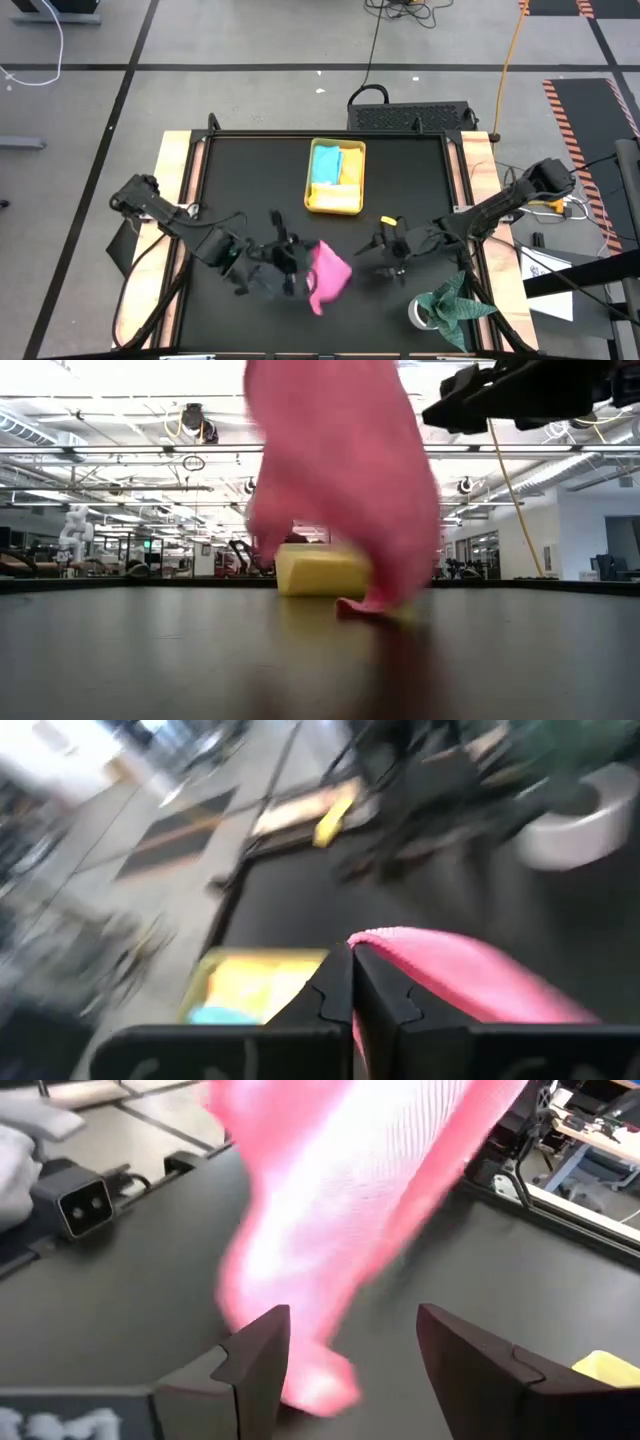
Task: Fold microfiber towels
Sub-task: Fold the pink towel
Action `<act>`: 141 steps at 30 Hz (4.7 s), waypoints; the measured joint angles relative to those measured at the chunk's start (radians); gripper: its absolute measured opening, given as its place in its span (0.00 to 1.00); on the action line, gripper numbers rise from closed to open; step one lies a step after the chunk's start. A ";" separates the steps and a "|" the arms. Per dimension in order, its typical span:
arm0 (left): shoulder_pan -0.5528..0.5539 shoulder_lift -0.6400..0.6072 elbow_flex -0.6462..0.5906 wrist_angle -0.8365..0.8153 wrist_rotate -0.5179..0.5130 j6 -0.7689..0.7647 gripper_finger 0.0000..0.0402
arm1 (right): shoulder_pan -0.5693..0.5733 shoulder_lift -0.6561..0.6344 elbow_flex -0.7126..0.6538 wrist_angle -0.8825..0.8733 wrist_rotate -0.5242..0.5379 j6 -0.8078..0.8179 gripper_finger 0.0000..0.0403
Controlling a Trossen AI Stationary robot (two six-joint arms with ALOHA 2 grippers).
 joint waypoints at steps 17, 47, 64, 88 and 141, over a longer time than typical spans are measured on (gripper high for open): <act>0.262 0.001 -0.628 -0.204 0.053 -0.500 0.08 | -0.054 -0.001 -0.110 0.110 -0.001 0.021 0.52; 0.467 0.061 -0.702 0.498 0.776 0.094 0.33 | -0.054 -0.002 -0.111 0.151 -0.003 0.007 0.52; 0.483 0.140 -0.701 0.481 1.149 0.245 0.31 | -0.054 -0.002 -0.110 0.131 -0.003 -0.002 0.52; 0.376 0.173 -0.700 0.536 1.117 0.354 0.30 | -0.054 -0.001 -0.110 0.131 -0.003 -0.003 0.52; 0.307 0.068 -0.678 0.591 1.091 0.219 0.53 | -0.054 -0.002 -0.110 0.109 0.001 -0.003 0.52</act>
